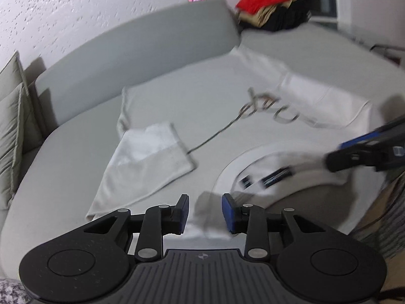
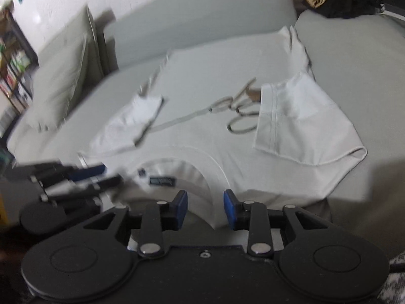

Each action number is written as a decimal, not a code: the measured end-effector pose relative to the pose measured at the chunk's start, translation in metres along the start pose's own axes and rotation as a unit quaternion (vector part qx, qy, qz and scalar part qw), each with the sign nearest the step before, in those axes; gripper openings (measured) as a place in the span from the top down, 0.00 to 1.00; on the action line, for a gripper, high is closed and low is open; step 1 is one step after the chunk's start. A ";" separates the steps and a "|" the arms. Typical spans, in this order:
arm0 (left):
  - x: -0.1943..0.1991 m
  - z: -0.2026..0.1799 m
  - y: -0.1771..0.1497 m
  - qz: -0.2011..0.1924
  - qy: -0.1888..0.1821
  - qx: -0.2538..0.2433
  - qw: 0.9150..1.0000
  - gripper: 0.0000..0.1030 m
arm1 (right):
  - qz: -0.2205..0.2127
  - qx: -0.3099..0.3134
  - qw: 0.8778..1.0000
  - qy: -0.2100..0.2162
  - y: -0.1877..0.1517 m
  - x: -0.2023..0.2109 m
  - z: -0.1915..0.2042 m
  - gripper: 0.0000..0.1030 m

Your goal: Fold clothes

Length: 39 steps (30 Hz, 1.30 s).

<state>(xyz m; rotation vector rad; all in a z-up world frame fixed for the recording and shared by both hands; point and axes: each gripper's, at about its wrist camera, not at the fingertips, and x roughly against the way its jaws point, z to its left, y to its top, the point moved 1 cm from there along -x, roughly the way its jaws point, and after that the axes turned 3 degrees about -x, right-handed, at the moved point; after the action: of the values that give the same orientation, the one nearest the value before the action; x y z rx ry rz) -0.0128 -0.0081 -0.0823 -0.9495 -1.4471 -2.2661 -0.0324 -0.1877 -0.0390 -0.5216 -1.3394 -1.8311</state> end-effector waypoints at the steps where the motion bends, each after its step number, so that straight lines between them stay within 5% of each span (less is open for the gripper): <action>1: -0.001 -0.003 0.002 -0.004 -0.001 -0.005 1.000 0.67 | 0.006 0.000 1.000 -0.003 0.001 -0.004 0.000 0.80; 6: -0.012 -0.012 0.003 0.046 -0.017 -0.024 0.999 0.68 | 0.052 -0.015 0.999 -0.003 0.002 -0.015 0.003 0.80; 9: 0.002 -0.004 0.011 0.050 -0.045 0.008 0.998 0.67 | 0.063 -0.035 0.997 0.018 0.006 -0.005 0.007 0.80; 14: 0.032 0.029 0.046 -0.012 -0.025 0.061 0.998 0.66 | -0.011 -0.037 0.998 0.044 0.045 0.043 0.021 0.80; 22: 0.047 0.098 0.103 -0.070 0.024 0.111 0.991 0.59 | -0.089 -0.041 0.992 0.076 0.122 0.077 0.037 0.51; 28: -0.004 0.142 0.132 -0.042 0.045 0.122 0.991 0.50 | -0.100 -0.061 0.990 0.072 0.181 0.039 0.020 0.32; 32: -0.075 0.174 0.141 0.008 0.047 0.150 0.987 0.45 | -0.098 -0.118 0.985 0.082 0.212 -0.015 -0.014 0.29; 36: -0.144 0.192 0.147 0.032 0.044 0.182 0.982 0.45 | -0.103 -0.165 0.978 0.076 0.239 -0.076 -0.048 0.32; 39: -0.188 0.199 0.149 0.054 0.039 0.195 0.979 0.49 | -0.097 -0.178 0.977 0.066 0.255 -0.121 -0.067 0.52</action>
<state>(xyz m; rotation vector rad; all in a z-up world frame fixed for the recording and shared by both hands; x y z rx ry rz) 0.2843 0.0810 -0.0477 -0.7857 -1.6762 -1.8247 0.2498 -0.2401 0.0039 -0.4546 -1.0062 -2.2442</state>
